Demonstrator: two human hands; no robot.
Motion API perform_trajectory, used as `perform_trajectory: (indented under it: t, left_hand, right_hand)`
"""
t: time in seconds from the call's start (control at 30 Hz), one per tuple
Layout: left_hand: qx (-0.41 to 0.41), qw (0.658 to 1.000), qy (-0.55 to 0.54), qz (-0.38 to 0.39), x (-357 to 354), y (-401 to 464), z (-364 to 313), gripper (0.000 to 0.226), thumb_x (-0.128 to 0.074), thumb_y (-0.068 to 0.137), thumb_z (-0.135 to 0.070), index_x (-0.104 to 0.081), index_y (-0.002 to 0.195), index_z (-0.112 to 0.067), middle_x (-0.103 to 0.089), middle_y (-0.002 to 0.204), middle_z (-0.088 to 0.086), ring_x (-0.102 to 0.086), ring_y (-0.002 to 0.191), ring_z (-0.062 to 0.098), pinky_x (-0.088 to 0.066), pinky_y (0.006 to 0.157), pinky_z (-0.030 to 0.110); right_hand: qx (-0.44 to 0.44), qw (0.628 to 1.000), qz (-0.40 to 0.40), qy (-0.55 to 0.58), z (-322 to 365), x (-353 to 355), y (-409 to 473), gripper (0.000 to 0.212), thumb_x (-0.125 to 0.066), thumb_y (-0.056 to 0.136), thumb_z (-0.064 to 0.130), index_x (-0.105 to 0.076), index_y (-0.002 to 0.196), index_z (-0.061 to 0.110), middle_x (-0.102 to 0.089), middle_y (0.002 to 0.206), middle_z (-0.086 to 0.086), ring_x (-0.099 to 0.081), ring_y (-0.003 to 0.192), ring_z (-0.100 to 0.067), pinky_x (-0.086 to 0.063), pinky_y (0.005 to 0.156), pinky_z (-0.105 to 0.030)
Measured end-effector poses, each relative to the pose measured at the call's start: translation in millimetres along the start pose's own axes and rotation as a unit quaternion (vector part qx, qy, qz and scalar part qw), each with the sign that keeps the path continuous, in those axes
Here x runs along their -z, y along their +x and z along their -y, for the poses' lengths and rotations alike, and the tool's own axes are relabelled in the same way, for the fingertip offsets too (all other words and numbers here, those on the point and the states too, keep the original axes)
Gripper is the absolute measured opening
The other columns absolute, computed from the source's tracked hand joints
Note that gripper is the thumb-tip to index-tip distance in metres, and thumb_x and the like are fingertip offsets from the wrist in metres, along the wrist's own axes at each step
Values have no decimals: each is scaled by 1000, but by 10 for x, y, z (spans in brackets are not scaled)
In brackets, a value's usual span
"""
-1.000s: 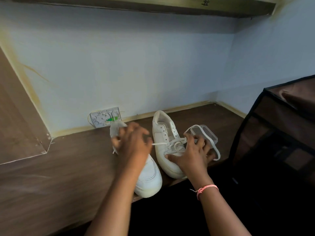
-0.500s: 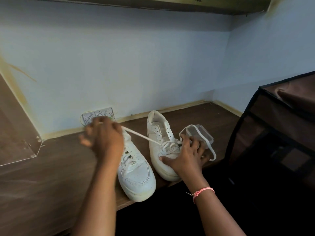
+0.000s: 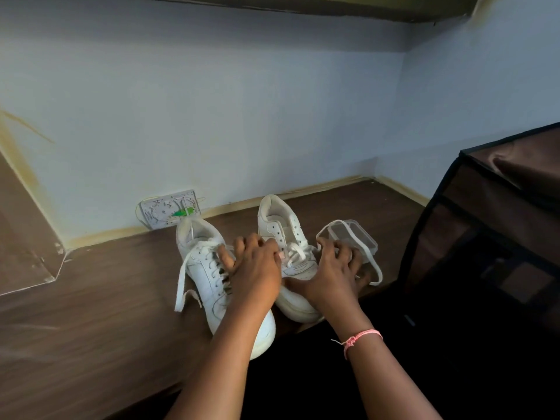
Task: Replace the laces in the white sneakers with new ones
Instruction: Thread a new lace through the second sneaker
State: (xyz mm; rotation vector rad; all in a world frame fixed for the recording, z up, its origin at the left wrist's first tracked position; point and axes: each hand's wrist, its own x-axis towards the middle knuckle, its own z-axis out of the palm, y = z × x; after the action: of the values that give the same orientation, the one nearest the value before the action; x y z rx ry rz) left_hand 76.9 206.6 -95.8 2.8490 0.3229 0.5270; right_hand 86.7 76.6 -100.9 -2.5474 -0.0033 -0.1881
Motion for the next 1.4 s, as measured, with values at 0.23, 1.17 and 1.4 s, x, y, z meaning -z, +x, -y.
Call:
perform_trajectory:
  t: [0.23, 1.17, 1.4]
  left_hand:
    - [214, 949, -82, -216, 590, 218, 583, 22, -51, 95, -30, -68, 96, -17, -54, 123, 9, -39, 119, 33, -25, 97, 49]
    - [45, 996, -44, -67, 402, 169, 247, 25, -51, 94, -52, -68, 98, -33, -53, 124, -11, -32, 122, 20, -17, 92, 42]
    - [36, 986, -162, 6, 901, 164, 579, 33, -46, 94, -56, -66, 81, -34, -59, 98, -13, -52, 105, 18, -31, 105, 37]
  right_hand:
    - [-4, 1000, 21, -1, 6, 14, 3, 97, -78, 63, 64, -27, 141, 36, -8, 155, -2, 7, 145, -30, -4, 113, -61]
    - [41, 995, 40, -83, 60, 58, 18, 84, -69, 70, 68, -35, 142, 41, -14, 155, 0, 8, 144, -33, -7, 111, -65]
    - [183, 979, -85, -42, 340, 80, -85, 58, -72, 78, 46, -50, 131, 38, -37, 143, 5, -14, 139, -26, -15, 108, -57]
